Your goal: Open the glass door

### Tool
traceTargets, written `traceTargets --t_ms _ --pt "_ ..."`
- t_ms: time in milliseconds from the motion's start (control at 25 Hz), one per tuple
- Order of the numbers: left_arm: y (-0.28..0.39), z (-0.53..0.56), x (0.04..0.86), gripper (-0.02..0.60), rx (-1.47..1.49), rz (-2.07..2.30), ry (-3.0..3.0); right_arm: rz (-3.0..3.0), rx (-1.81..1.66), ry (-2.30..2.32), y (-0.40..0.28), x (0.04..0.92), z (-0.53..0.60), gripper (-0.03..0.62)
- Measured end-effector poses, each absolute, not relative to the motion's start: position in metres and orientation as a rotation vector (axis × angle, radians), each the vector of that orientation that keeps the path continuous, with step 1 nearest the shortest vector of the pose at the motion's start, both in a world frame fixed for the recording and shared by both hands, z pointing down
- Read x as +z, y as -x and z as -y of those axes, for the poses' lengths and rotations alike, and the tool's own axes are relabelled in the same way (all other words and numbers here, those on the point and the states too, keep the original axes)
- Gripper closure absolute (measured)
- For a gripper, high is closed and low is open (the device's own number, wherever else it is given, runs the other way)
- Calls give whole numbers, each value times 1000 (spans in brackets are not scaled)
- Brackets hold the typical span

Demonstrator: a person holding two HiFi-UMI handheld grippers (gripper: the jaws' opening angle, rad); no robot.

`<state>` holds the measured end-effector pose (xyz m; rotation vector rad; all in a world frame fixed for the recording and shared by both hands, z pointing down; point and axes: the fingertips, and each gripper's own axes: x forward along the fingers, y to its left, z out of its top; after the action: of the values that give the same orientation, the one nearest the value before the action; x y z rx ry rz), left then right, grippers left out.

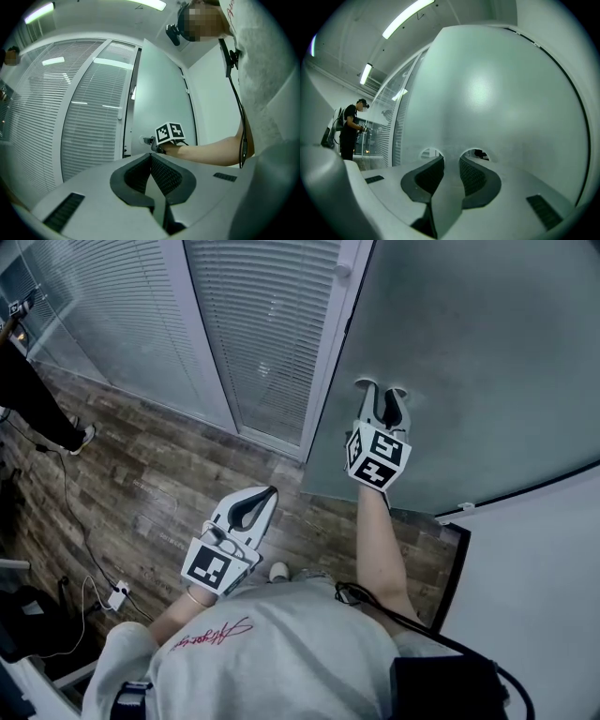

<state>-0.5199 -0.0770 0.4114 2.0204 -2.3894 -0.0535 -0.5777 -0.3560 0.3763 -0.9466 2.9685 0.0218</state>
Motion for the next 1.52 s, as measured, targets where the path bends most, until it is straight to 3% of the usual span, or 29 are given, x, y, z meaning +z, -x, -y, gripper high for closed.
traceTargets --t_ms 800,1520 --pt "452 68 389 569 -117 2441 -2094 -2995 10 817 503 379 288 480" --pt "341 19 386 569 -79 2593 -1881 -3095 12 586 413 378 229 482"
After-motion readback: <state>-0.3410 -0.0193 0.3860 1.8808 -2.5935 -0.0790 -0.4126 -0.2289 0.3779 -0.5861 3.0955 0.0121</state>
